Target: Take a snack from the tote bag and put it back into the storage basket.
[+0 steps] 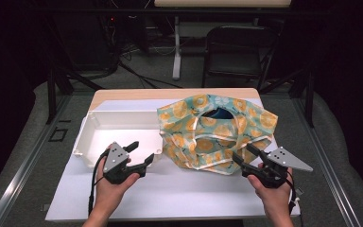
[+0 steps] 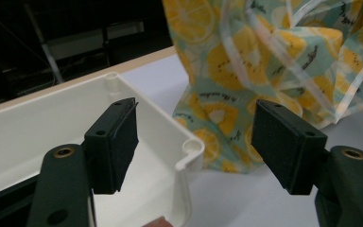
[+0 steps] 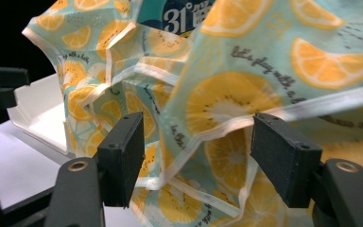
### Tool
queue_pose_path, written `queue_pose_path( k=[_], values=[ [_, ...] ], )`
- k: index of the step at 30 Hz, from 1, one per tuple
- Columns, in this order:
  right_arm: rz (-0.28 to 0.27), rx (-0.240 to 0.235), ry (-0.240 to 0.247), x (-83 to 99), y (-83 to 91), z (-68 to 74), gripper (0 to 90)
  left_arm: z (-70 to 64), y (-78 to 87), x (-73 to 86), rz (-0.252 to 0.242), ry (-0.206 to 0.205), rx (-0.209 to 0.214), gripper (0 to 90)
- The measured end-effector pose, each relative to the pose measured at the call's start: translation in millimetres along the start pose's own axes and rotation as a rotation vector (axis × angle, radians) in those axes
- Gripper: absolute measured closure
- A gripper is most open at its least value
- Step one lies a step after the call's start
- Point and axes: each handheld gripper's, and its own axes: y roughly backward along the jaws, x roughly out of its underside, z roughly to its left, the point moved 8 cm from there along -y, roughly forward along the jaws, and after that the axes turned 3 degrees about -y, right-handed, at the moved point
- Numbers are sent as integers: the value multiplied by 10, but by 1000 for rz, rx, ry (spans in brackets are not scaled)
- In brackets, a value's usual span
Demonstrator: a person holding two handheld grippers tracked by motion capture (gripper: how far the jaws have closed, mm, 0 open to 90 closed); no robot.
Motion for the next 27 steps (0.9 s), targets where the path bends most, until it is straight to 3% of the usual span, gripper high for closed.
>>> queue_pose_path(
  k=[8,10,13,14,15,16,18,20,24,25,27],
  values=[
    [2,20,33,-25,-99,87,342,-100,-202,-177,-35,16,64,343],
    [-1,40,46,-27,-117,100,412,-115,-243,-225,-47,27,77,346],
    [3,89,64,-35,-131,67,628,-137,-278,-288,-61,33,109,369],
    [0,84,61,-46,-130,60,701,-147,-292,-315,-70,33,121,383],
    [6,21,41,-57,-131,77,764,-154,-300,-327,-71,31,128,406],
    [10,-13,24,-65,-123,86,796,-160,-312,-340,-70,29,131,417],
    [-15,-12,31,-109,-96,84,871,-170,-347,-359,-69,26,138,451],
    [-46,-11,43,-173,-62,90,900,-172,-368,-372,-71,26,130,484],
    [-59,-27,91,-282,-53,126,900,-183,-410,-390,-53,29,157,580],
    [-69,-33,95,-317,-61,133,900,-171,-436,-385,-43,38,132,635],
    [-83,-45,100,-382,-78,134,900,-165,-455,-367,-15,46,159,716]
  ],
)
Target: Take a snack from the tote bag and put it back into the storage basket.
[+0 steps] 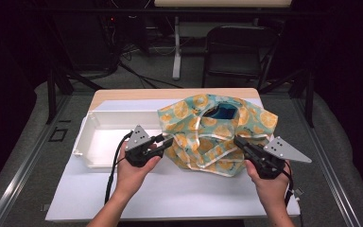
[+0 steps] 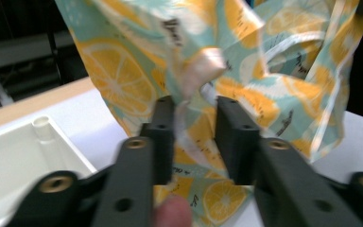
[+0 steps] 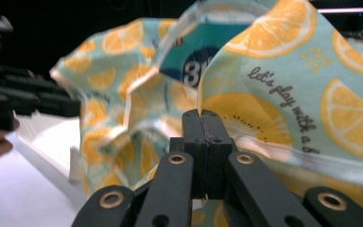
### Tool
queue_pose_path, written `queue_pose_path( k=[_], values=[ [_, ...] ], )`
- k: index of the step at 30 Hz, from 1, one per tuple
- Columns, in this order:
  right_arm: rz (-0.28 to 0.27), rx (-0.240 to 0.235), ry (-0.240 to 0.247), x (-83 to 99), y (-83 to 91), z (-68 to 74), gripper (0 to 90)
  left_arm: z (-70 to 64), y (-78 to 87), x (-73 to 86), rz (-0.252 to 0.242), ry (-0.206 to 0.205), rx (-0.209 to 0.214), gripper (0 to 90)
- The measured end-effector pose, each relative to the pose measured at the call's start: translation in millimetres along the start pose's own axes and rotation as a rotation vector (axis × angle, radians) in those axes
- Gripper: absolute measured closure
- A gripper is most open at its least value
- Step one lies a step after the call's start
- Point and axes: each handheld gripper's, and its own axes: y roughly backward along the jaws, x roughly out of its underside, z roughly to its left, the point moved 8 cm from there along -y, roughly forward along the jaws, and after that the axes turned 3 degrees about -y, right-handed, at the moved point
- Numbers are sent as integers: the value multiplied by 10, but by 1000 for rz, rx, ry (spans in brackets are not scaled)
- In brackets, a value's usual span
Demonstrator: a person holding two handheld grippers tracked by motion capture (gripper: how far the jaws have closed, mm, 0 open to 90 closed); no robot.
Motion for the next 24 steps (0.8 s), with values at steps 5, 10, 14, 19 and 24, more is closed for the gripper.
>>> queue_pose_path(
  k=[5,10,14,19,24],
  values=[
    [-24,30,3,-169,-103,-108,900,-12,23,-5,15,-12,14,899],
    [-31,55,19,-335,-157,-210,900,-1,76,-10,31,-30,9,900],
    [-47,62,35,-460,-161,-266,900,0,76,-8,37,-38,16,900],
    [-74,90,56,-688,-201,-427,900,18,-16,195,126,-42,13,900],
    [-88,104,43,-908,-274,-599,900,123,-32,321,172,-17,-30,900]
  ],
)
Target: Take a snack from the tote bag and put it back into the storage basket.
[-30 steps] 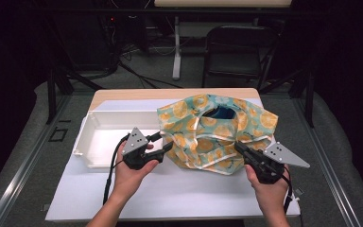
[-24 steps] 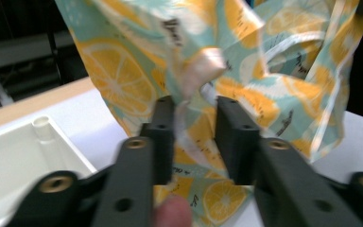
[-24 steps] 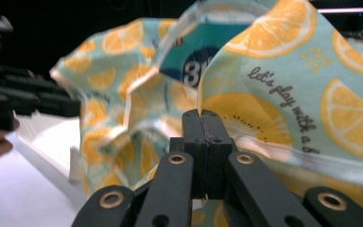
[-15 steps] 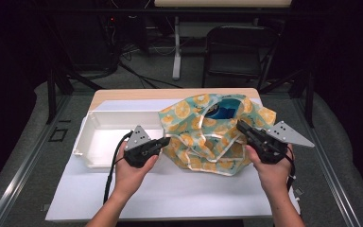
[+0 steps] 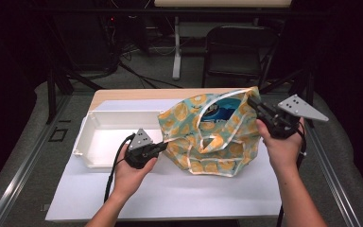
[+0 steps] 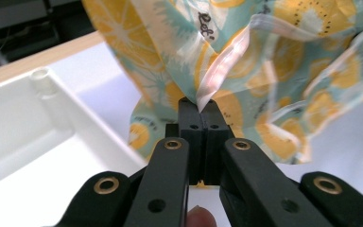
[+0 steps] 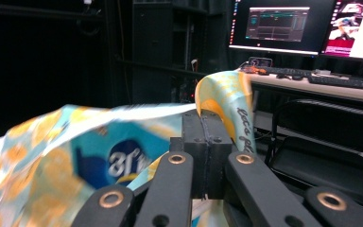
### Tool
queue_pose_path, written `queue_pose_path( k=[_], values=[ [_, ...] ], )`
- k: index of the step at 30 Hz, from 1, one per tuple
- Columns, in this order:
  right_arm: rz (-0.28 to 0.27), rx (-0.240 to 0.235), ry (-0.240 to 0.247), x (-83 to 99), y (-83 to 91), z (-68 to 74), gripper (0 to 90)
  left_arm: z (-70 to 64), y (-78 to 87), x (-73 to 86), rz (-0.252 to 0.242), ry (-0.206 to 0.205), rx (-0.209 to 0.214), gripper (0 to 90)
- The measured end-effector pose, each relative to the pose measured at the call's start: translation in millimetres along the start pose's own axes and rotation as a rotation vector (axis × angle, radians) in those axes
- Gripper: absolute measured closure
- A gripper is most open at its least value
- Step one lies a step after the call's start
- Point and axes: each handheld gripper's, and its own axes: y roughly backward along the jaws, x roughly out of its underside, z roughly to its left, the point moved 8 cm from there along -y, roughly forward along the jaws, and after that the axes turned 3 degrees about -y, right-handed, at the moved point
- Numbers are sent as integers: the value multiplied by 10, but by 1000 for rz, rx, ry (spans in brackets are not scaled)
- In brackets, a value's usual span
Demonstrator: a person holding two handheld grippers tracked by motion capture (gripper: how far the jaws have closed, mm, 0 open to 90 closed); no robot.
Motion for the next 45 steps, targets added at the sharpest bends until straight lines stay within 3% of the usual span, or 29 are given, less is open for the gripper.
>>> queue_pose_path(
  k=[4,5,6,7,9,10,11,13,14,18,19,20,21,24,27,28,29,32,36,37,39,40,43,45],
  values=[
    [40,54,-13,12,-149,-184,900,43,7,26,6,5,-17,900],
    [61,67,-8,49,-180,-216,900,64,54,2,-18,19,-24,900],
    [69,69,-12,84,-211,-233,900,64,54,2,-18,19,-24,863],
    [75,65,-16,118,-230,-239,900,82,132,-49,-67,30,-36,768],
    [75,56,-30,176,-247,-225,900,83,165,-76,-86,35,-46,576],
    [75,56,-30,176,-247,-225,900,74,190,-105,-99,33,-50,576],
    [77,42,-45,232,-241,-201,900,24,237,-174,-126,17,-57,437],
    [79,37,-49,258,-238,-189,900,-19,256,-214,-145,6,-63,368],
    [83,33,-48,294,-228,-170,899,-116,281,-283,-167,-28,-81,354],
    [79,12,-65,314,-193,-136,892,-210,240,-330,-157,-60,-120,327],
    [79,12,-65,314,-193,-136,892,-210,213,-335,-139,-76,-163,327],
    [79,8,-64,310,-179,-116,883,-193,172,-359,-100,-146,-301,323],
    [77,6,-60,301,-170,-105,879,-193,172,-359,-100,-146,-301,323],
    [72,-2,-49,267,-132,-81,868,-236,131,-492,-107,-205,-371,312],
    [67,-22,-70,249,-105,-66,852,-261,96,-532,-105,-238,-397,337],
    [65,-25,-76,251,-105,-63,853,-250,70,-569,-102,-269,-446,368],
    [70,-25,-75,257,-106,-61,853,-235,52,-587,-96,-278,-445,398],
    [71,-37,-69,268,-114,-27,853,-150,38,-640,-105,-252,-427,532],
    [81,-52,-48,285,-110,17,854,-49,79,-698,-123,-198,-347,766],
    [81,-52,-48,285,-110,17,854,-49,79,-698,-123,-198,-347,803],
    [83,-57,-45,284,-108,23,856,-6,141,-745,-142,-164,-284,864],
    [83,-57,-45,284,-108,23,856,-6,141,-745,-142,-164,-284,880],
    [83,-58,-38,276,-110,27,872,37,194,-836,-165,-75,-147,900],
    [85,-52,-32,265,-121,22,883,83,234,-912,-196,-30,-104,900]
  ],
)
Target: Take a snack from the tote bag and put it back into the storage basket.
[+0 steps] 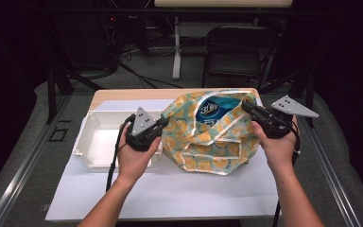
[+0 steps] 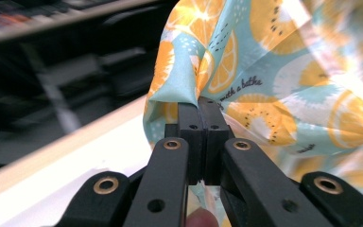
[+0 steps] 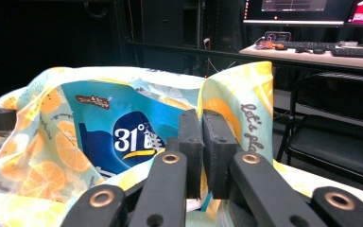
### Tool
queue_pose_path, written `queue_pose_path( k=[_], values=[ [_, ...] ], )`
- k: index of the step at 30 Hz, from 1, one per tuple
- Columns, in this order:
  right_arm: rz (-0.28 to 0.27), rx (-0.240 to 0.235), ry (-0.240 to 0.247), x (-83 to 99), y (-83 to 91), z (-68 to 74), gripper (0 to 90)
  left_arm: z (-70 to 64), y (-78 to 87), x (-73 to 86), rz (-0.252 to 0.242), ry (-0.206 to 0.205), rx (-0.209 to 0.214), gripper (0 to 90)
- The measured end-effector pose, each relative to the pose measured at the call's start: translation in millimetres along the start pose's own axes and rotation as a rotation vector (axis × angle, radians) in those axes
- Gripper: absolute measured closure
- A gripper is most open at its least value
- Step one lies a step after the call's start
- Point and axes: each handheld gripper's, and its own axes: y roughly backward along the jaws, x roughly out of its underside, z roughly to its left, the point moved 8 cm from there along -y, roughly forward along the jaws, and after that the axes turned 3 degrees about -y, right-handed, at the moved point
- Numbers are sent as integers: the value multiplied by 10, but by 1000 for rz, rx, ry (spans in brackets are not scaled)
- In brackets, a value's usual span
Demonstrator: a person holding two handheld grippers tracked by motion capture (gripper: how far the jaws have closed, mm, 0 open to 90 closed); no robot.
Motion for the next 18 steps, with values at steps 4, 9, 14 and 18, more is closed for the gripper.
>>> queue_pose_path(
  k=[4,9,14,18],
  values=[
    [-7,-3,9,-98,-20,-1,891,174,3,-150,-43,98,48,900],
    [-31,14,6,-279,-30,-69,898,472,-143,-88,-33,266,112,900],
    [4,53,-37,-302,-102,-239,899,637,-363,235,99,371,133,900],
    [59,81,-38,-183,-183,-342,899,565,-434,396,164,330,123,889]
  ],
)
